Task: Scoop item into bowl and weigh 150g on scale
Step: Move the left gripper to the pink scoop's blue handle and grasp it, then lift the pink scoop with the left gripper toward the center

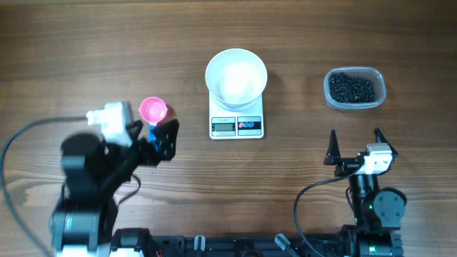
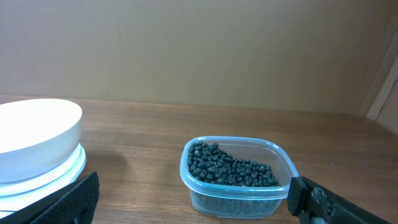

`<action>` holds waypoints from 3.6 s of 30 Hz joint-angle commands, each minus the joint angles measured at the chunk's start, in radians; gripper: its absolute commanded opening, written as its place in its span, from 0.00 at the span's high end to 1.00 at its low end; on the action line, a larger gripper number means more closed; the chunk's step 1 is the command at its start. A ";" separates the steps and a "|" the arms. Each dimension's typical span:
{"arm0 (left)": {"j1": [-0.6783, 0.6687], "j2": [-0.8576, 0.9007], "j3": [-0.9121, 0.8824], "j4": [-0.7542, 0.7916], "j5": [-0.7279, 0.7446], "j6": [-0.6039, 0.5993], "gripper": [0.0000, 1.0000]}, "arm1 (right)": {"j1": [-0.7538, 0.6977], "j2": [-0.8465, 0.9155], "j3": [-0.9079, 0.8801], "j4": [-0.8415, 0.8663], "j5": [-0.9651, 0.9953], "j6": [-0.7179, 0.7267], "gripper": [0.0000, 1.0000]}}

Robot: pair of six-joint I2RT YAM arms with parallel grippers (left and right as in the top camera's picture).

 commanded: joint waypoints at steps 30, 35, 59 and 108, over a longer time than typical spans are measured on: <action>0.247 0.882 0.008 0.061 0.066 0.108 0.04 | 0.006 -0.001 -0.002 0.001 0.006 -0.013 0.00; 0.247 0.913 0.008 0.065 0.050 0.167 0.09 | 0.006 -0.001 -0.002 0.001 0.006 -0.013 0.00; 0.247 1.078 0.008 0.113 0.100 0.227 0.40 | 0.006 -0.001 -0.002 0.001 0.006 -0.013 0.00; 0.247 0.922 0.037 0.139 0.362 0.128 0.96 | 0.006 -0.001 -0.002 0.001 0.006 -0.013 0.00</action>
